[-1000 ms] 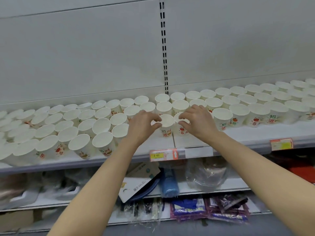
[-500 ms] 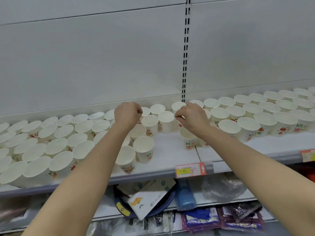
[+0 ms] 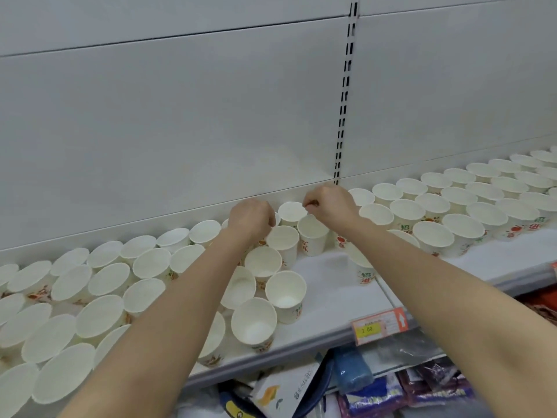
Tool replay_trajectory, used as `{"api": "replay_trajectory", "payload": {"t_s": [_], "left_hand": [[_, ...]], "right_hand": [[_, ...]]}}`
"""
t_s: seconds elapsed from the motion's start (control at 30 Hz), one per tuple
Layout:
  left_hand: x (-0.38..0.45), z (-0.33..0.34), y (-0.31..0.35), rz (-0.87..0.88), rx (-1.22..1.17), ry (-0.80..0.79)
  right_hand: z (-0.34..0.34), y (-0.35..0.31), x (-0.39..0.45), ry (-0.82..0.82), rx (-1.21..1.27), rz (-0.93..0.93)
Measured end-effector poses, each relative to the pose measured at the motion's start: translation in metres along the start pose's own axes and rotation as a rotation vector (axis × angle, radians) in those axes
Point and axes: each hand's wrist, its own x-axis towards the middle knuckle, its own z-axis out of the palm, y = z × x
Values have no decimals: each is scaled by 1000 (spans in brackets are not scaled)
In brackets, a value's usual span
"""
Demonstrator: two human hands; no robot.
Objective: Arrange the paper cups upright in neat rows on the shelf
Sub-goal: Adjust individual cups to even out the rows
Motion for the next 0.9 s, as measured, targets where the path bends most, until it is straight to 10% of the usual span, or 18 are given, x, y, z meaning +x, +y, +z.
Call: {"api": "replay_trajectory", "payload": {"t_s": [0.9], "left_hand": [[6, 17, -1, 5, -179, 49]], "right_hand": [[2, 47, 31, -158, -208, -479]]}}
